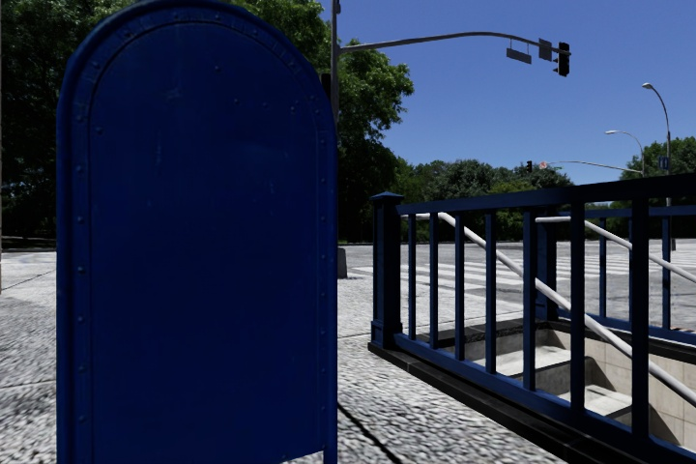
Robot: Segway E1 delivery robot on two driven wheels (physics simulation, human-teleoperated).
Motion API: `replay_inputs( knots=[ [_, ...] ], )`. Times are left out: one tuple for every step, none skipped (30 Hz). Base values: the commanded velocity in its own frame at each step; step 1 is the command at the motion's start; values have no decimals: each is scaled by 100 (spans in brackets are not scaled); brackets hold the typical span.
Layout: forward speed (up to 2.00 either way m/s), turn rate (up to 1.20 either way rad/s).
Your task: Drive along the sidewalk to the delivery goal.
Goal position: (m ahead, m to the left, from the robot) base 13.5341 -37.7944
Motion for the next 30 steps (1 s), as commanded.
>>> replay_inputs(
  knots=[
    [0, 0],
    [0, 0],
    [0, 0],
    [0, 0],
    [0, 0],
    [0, 0],
    [-20, 0],
    [-36, 0],
    [-42, 0],
    [-43, 0],
    [-43, 0],
    [-43, 0],
    [-43, 0],
    [-43, 0],
    [-50, 0],
    [-50, 0],
    [-54, 0],
    [-54, 0],
    [-54, 0],
    [-54, 0],
    [-54, 0],
    [-53, 0],
    [-53, 0],
    [-53, 8],
    [-53, 8],
    [-53, 20],
    [-52, 27],
    [-52, 39],
    [-52, 46],
    [-52, 46]
  ],
)
